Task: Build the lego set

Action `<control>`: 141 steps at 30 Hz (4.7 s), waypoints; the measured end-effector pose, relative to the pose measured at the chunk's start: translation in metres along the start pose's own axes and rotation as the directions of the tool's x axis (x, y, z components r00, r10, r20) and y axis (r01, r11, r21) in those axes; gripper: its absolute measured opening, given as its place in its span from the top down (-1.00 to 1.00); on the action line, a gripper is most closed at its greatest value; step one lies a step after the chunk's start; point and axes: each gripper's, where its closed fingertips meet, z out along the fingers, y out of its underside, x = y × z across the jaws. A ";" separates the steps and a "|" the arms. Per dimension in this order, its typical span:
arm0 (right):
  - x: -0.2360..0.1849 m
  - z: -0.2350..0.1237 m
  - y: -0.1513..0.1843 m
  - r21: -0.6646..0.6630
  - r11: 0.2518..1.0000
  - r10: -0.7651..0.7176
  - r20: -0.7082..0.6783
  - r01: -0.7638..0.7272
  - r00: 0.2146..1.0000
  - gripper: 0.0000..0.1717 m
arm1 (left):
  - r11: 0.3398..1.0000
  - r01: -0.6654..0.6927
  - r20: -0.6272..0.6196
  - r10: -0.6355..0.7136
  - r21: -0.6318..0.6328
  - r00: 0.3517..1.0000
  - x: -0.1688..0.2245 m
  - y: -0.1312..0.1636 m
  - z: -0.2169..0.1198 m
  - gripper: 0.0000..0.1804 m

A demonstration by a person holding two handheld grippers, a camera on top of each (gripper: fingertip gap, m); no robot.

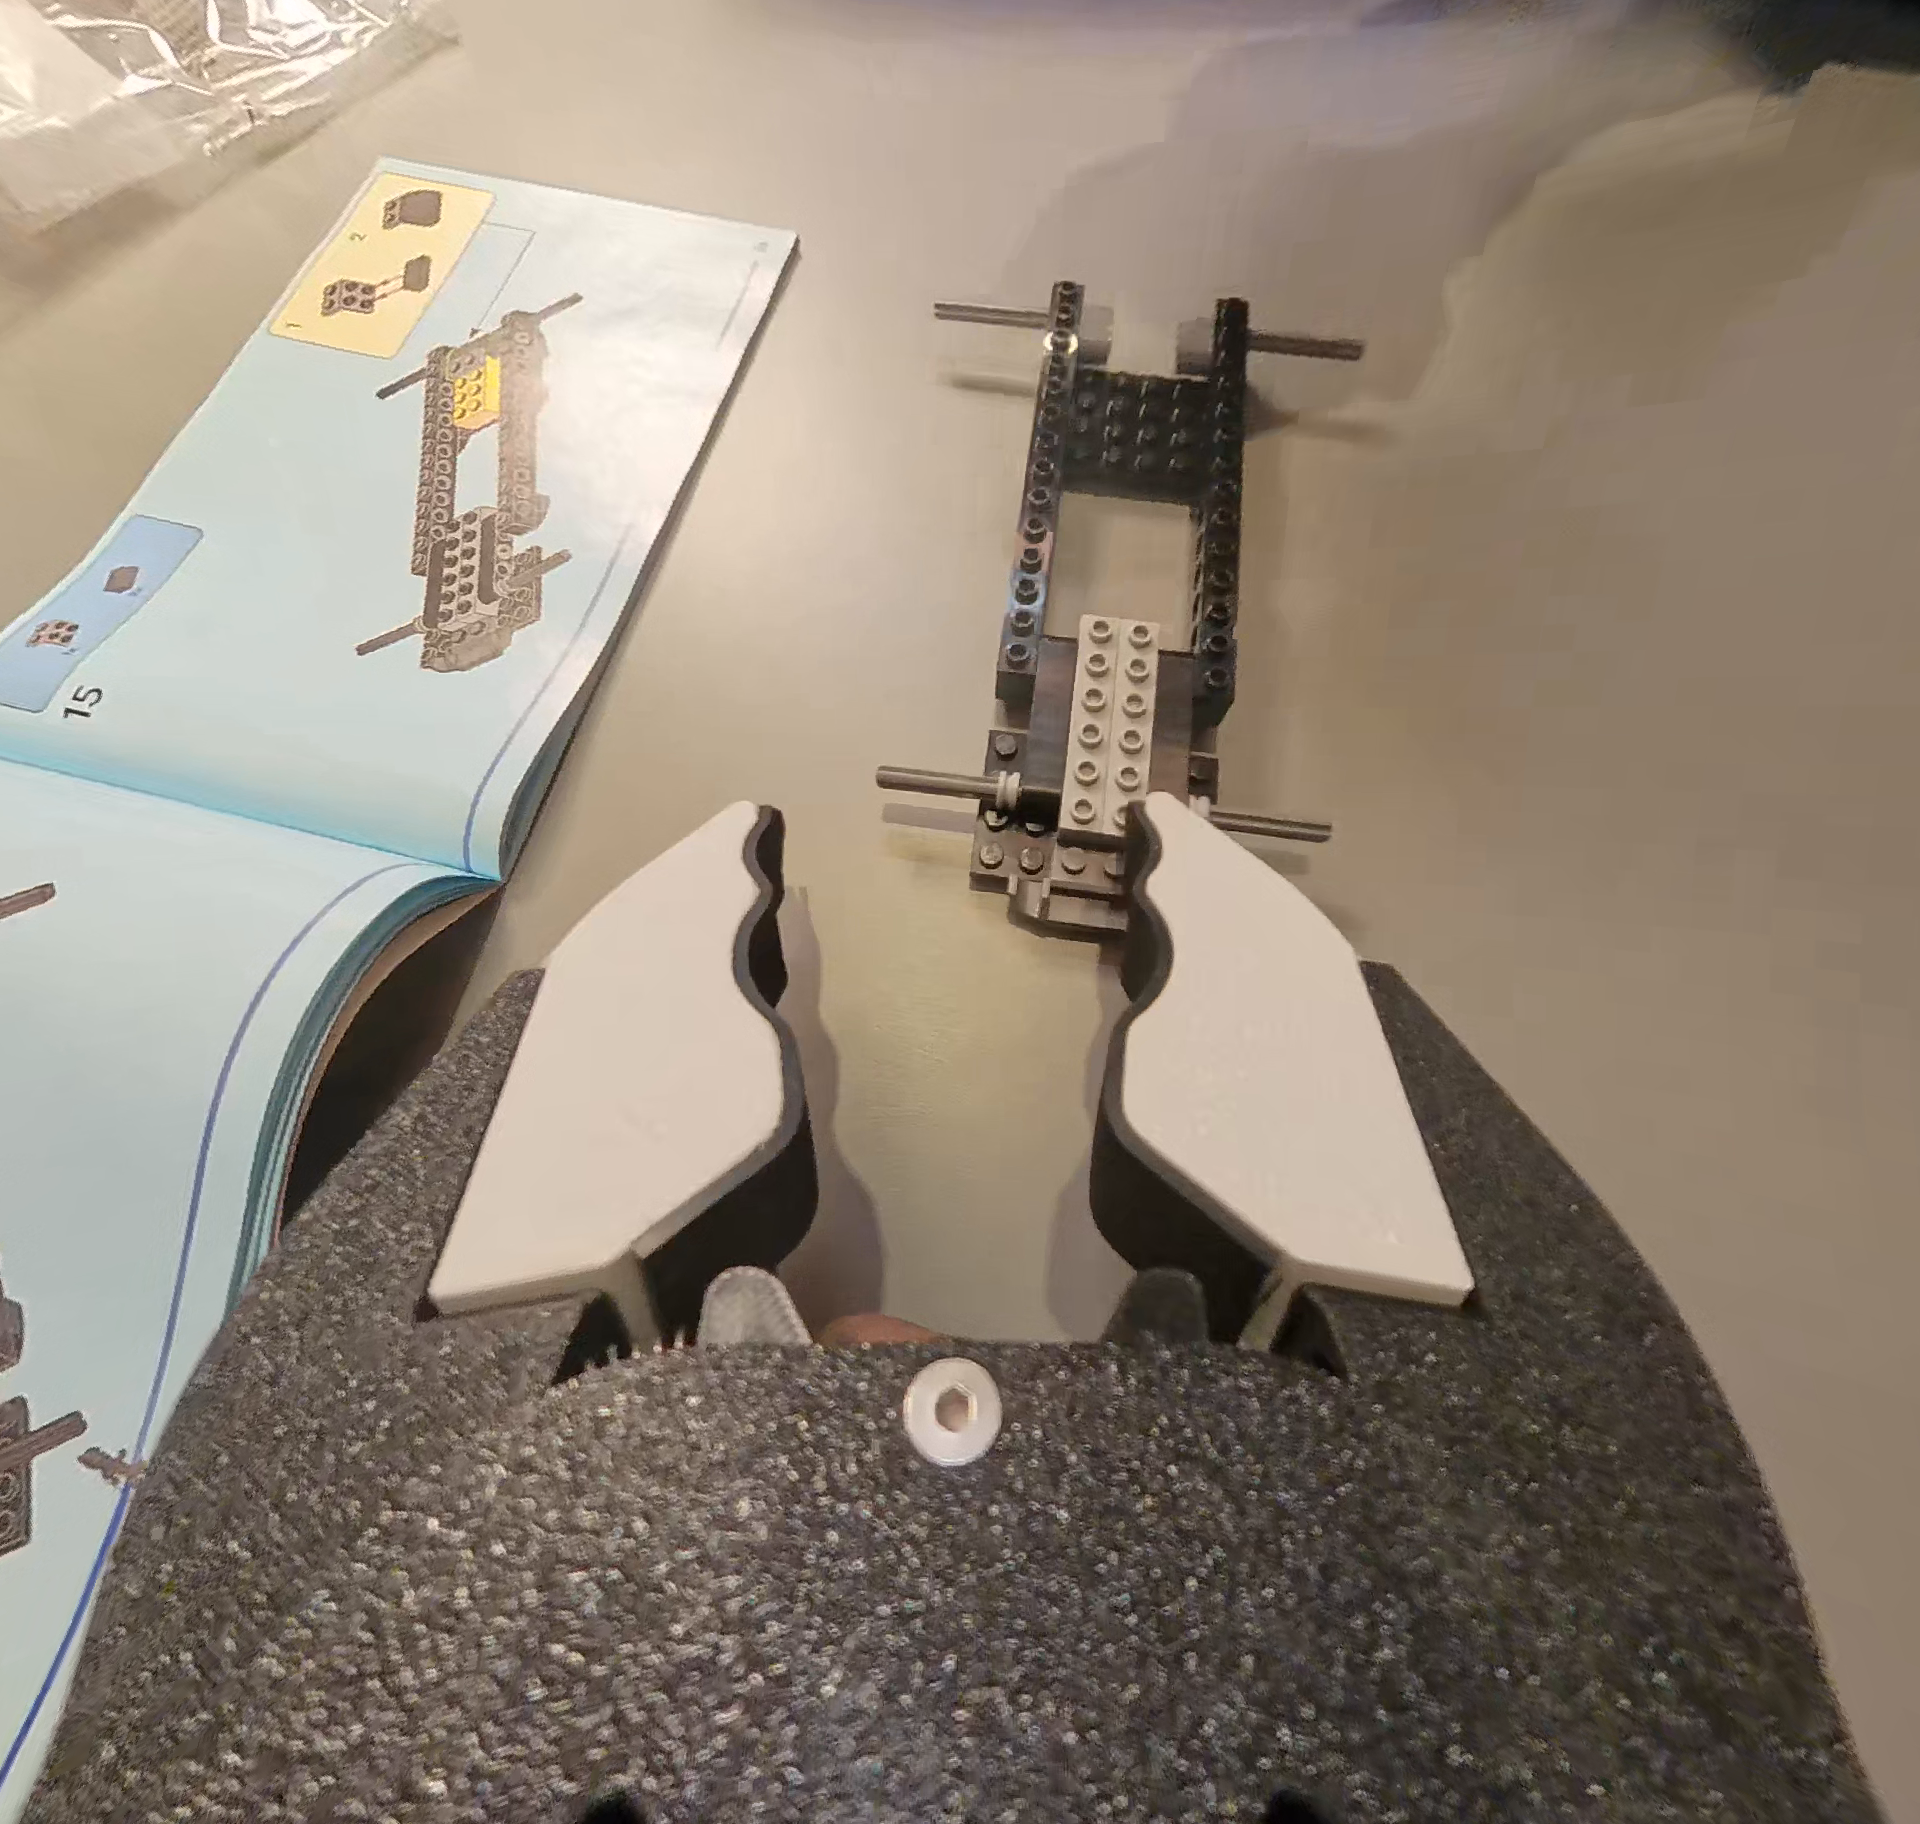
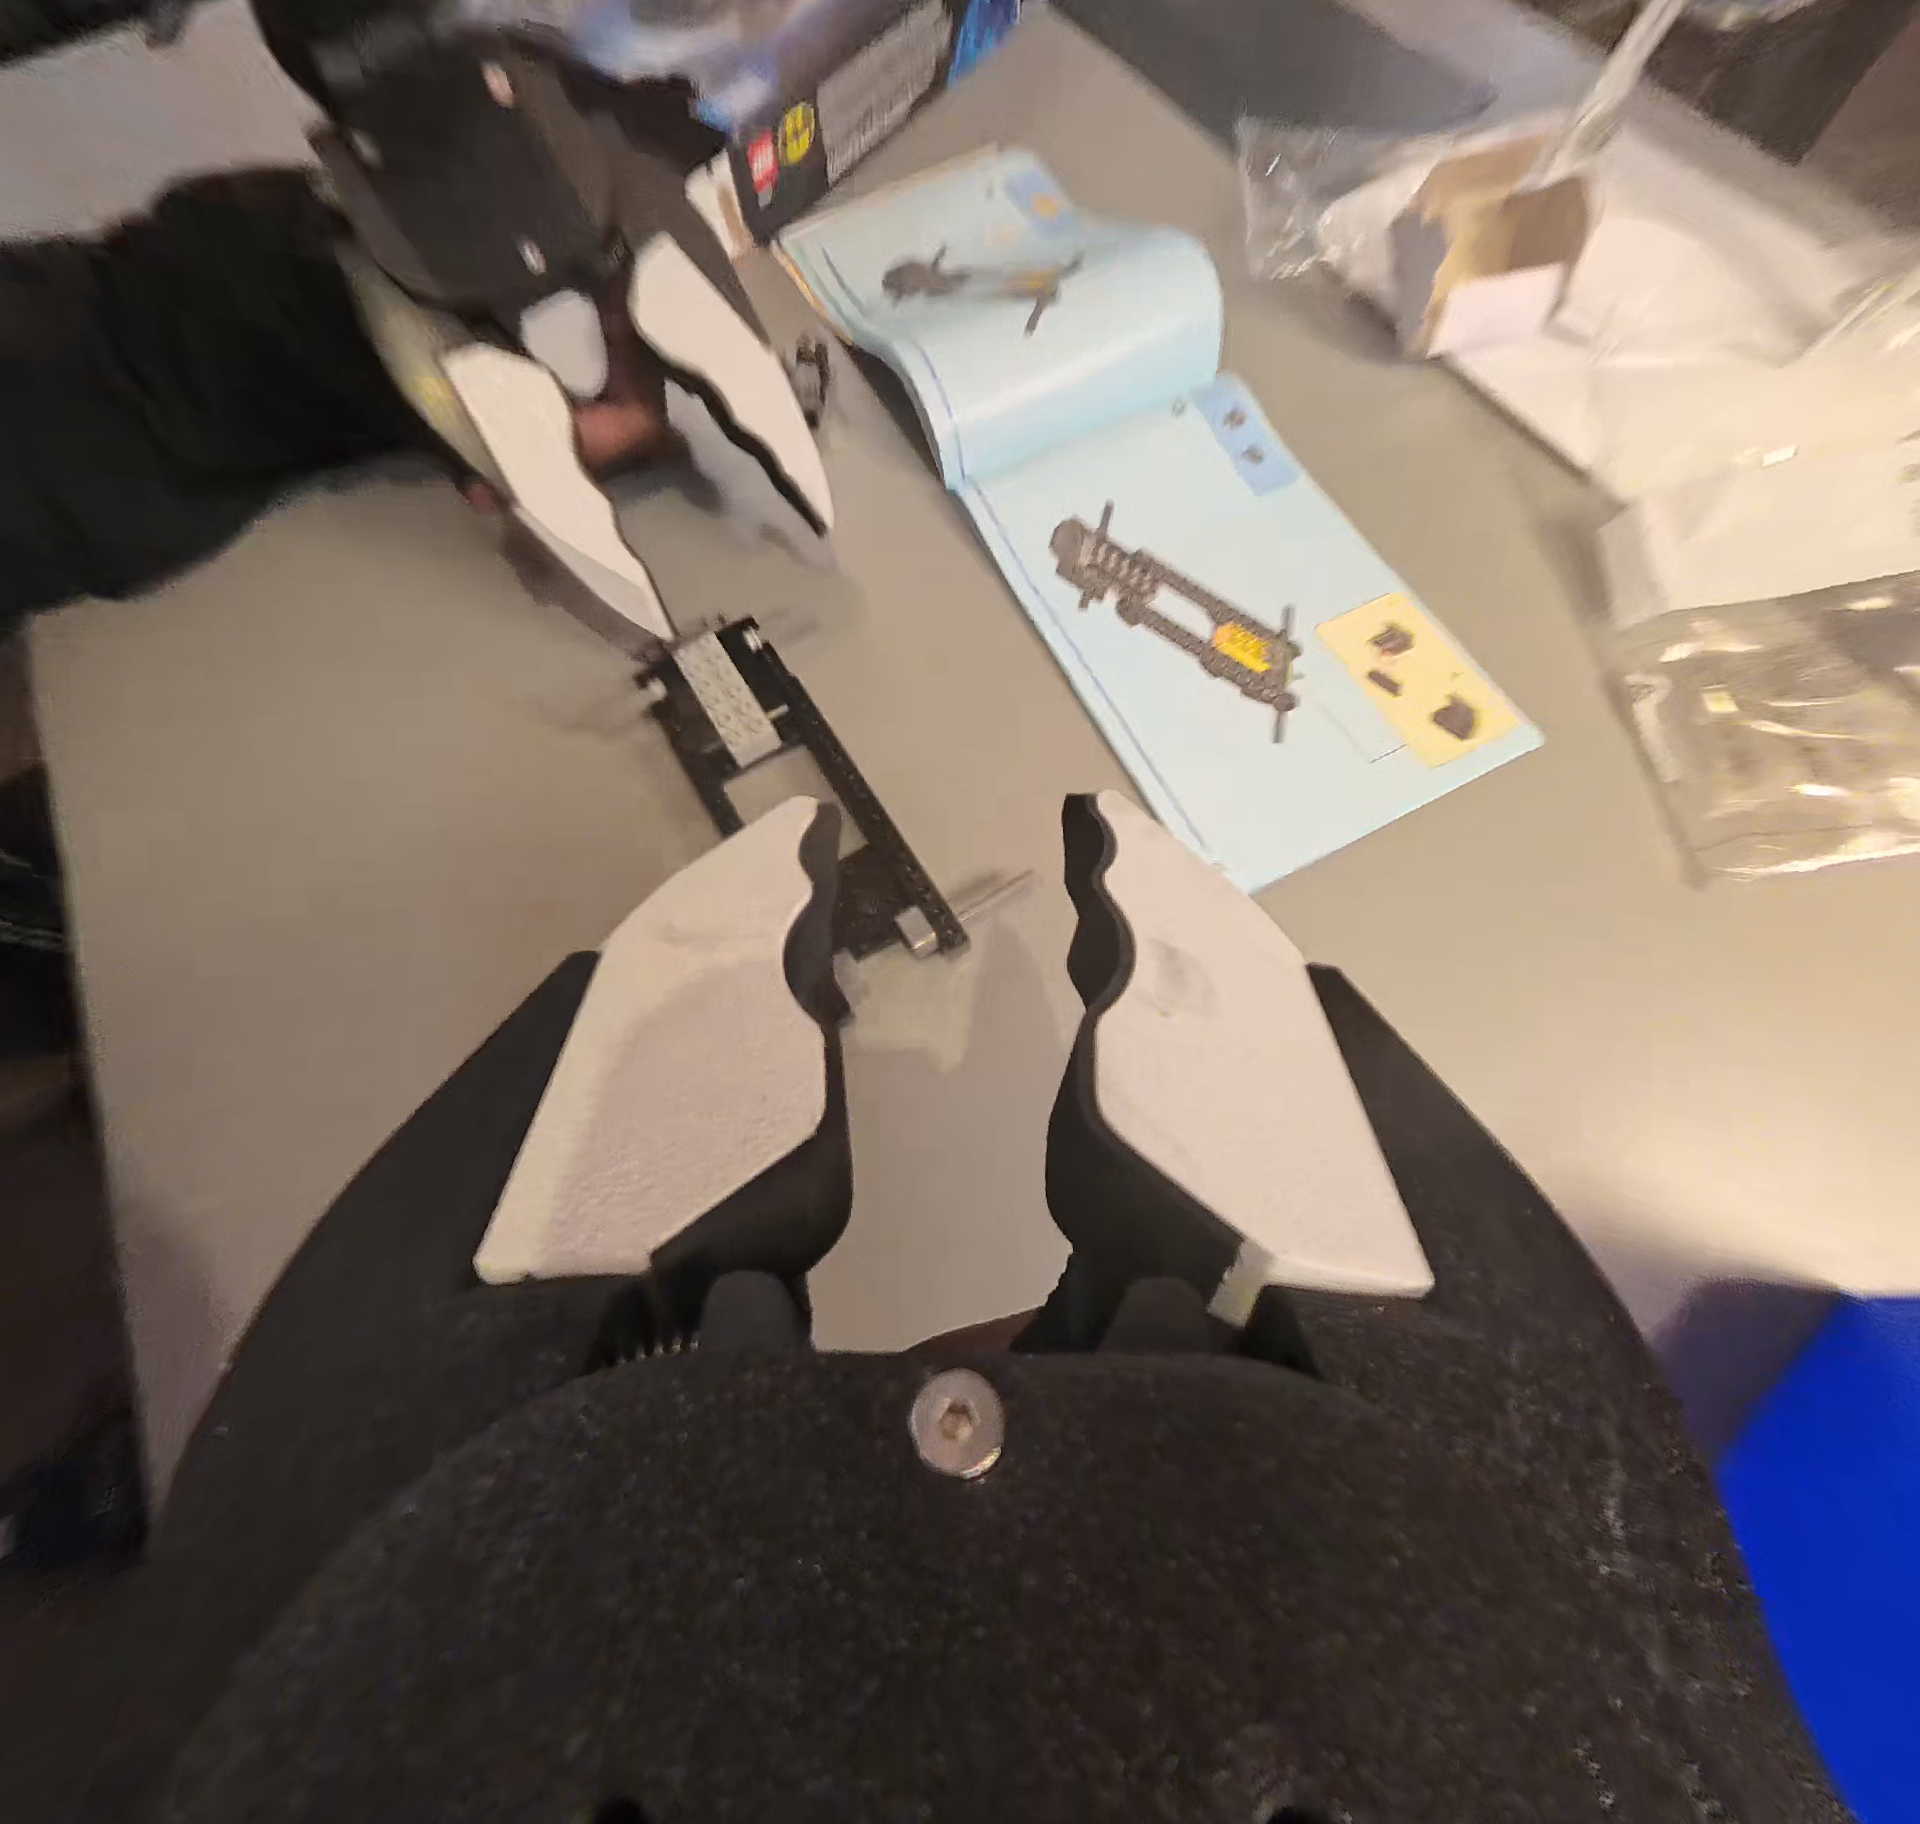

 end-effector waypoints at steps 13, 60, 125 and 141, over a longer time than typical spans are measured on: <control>0.253 -0.187 0.143 -0.683 0.722 -0.301 -0.455 -0.112 0.838 0.65 | 0.993 -0.108 0.021 0.109 -0.049 0.994 0.010 0.006 0.004 0.30; 0.223 -0.177 0.116 -0.826 0.540 -0.507 -0.166 0.162 0.846 0.87 | 0.996 -0.085 0.015 0.085 0.015 0.996 0.013 0.001 -0.004 0.34; 0.001 0.022 0.070 -0.179 0.784 -0.608 -0.415 0.595 0.677 0.77 | 0.995 0.026 -0.203 -0.045 -0.096 0.978 0.037 -0.073 0.068 0.81; 0.008 0.028 0.081 -0.200 0.800 -0.594 -0.397 0.566 0.700 0.80 | 0.980 -0.097 -0.229 0.056 -0.173 0.972 0.043 -0.061 0.090 0.81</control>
